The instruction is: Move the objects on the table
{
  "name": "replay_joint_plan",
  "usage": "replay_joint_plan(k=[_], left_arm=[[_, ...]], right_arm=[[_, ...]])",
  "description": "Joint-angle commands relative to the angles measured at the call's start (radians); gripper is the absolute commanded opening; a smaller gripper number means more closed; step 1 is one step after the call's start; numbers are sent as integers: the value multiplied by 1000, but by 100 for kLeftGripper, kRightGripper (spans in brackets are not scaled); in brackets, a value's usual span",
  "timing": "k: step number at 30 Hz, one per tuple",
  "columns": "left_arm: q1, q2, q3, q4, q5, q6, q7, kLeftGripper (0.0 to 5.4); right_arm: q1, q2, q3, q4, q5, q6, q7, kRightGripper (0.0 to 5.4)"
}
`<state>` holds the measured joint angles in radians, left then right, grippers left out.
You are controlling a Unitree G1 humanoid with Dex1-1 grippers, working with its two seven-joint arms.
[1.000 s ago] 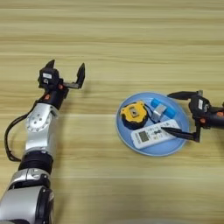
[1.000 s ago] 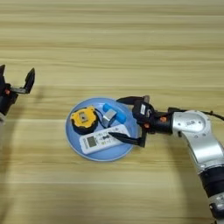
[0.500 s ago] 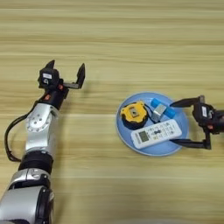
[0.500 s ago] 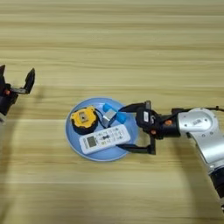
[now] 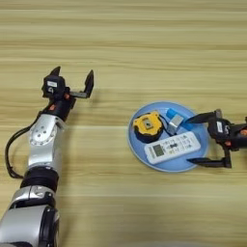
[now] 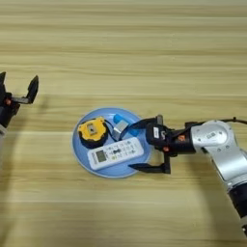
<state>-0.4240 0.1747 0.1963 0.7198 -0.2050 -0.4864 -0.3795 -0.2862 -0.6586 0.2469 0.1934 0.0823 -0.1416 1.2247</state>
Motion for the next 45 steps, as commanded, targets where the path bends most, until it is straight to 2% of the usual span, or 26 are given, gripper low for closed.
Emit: replay_joint_plan(k=[1, 10, 17, 22, 30, 45], left_arm=[[-17, 2, 2, 12, -4, -9, -5, 540], [-17, -2, 0, 14, -1, -12, -2, 540], [-17, -5, -2, 16, -1, -14, -1, 540], [-16, -9, -4, 14, 0, -15, 3, 540], [-17, -8, -3, 16, -1, -16, 3, 540], [-19, -1, 0, 14, -3, -14, -1, 540]], right_arm=[[-16, 2, 23, -1, -25, 27, -5, 538], [-45, -12, 58, -18, -56, 91, 5, 538], [-65, -33, 88, -57, -92, 185, 14, 538], [-72, -27, 107, -70, -105, 247, 11, 538], [-85, -8, 145, -48, -125, 263, 2, 538], [-91, 31, 164, 2, -126, 236, -6, 373]])
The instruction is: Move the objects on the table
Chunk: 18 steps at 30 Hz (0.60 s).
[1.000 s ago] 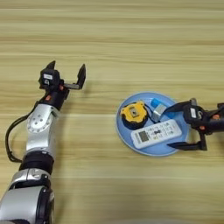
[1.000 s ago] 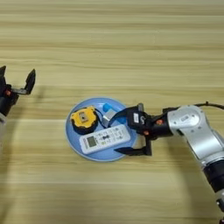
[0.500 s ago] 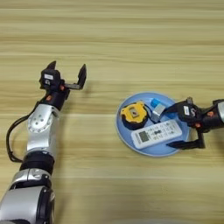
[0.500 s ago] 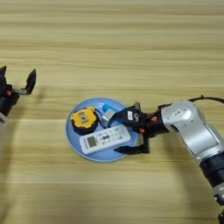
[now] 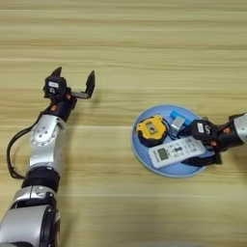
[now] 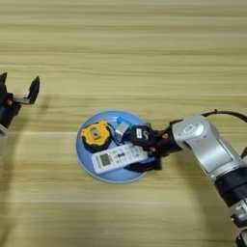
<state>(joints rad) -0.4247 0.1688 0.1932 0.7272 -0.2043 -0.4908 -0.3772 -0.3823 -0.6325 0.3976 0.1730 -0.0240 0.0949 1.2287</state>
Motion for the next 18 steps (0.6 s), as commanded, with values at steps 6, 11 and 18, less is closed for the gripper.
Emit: replay_joint_plan(k=[6, 11, 18], left_arm=[[-20, 7, 4, 8, -4, -9, -4, 540], [-18, 6, 3, 7, -3, -9, -4, 540], [-18, 5, 3, 9, -3, -9, -4, 540]], right_arm=[[1, 11, 7, 22, -14, -7, -7, 310], [3, 10, -4, 9, 2, -12, -2, 291], [10, 8, -8, -18, 17, -12, 1, 291]])
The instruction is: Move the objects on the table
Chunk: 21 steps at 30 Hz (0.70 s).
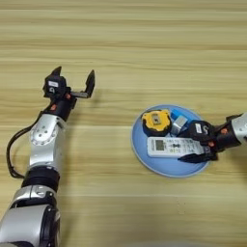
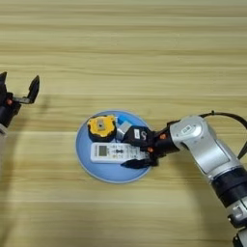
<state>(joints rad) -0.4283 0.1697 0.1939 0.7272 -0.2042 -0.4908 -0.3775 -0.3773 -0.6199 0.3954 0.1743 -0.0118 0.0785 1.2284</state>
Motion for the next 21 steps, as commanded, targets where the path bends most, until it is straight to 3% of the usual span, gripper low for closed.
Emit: replay_joint_plan(k=[1, 12, 21], left_arm=[[-14, 5, 3, 9, -3, -10, -4, 540], [-16, 5, 3, 14, -3, -11, -5, 540], [-20, 5, 3, 20, -3, -15, -5, 540]], right_arm=[[6, -5, -7, -22, 6, 4, 1, 291], [19, -8, -38, -103, 64, 13, 11, 291], [26, -2, -118, -186, 168, 27, -3, 291]])
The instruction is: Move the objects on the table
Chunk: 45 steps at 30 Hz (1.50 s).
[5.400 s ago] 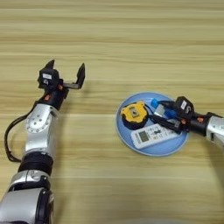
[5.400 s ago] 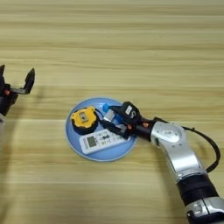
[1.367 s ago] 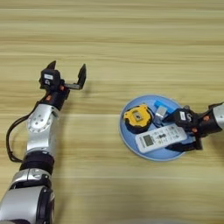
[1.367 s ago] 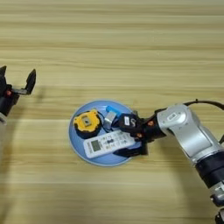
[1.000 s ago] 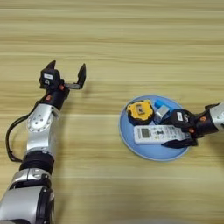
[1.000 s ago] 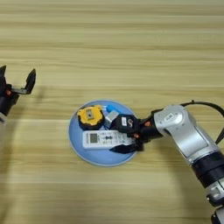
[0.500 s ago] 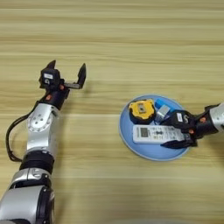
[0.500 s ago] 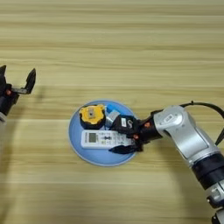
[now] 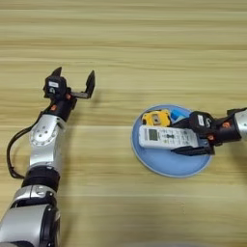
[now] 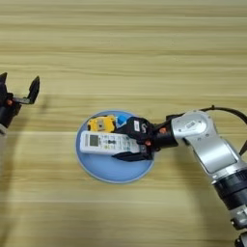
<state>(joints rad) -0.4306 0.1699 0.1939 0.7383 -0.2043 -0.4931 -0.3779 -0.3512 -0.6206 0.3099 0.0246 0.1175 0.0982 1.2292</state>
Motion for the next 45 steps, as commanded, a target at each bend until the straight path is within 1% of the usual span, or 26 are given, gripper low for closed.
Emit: replay_joint_plan(k=[1, 11, 16, 21, 29, 33, 34, 36, 39, 42, 45], left_arm=[[-18, 5, 3, 9, -3, -13, -5, 540], [-21, 7, 4, 10, -7, -15, -12, 540], [-23, 8, 6, 11, -9, -17, -17, 540], [-26, 9, 9, 10, -11, -19, -22, 540], [-27, 10, 15, 3, -17, -22, -40, 540], [-22, 5, 15, -23, -38, -32, -77, 540], [-17, 2, 13, -41, -51, -35, -97, 540], [0, -12, 7, -105, -107, -21, -161, 540], [36, -28, -13, -217, -202, 40, -272, 540], [102, -30, -54, -387, -335, 172, -414, 540], [172, -7, -103, -543, -432, 306, -537, 540]], right_arm=[[3, 1, -41, -44, 50, 8, -7, 291], [42, 30, -107, -80, 128, -7, -61, 291], [59, 63, -144, -88, 173, -14, -94, 291], [71, 95, -171, -84, 202, -25, -126, 291], [78, 144, -203, -54, 216, -54, -187, 291], [80, 160, -213, -33, 206, -67, -217, 291], [83, 163, -215, -30, 208, -70, -220, 291], [92, 169, -217, -23, 212, -78, -225, 291], [98, 175, -216, -13, 214, -84, -227, 291], [97, 181, -213, -2, 214, -86, -223, 291], [97, 184, -207, -1, 215, -83, -213, 291]])
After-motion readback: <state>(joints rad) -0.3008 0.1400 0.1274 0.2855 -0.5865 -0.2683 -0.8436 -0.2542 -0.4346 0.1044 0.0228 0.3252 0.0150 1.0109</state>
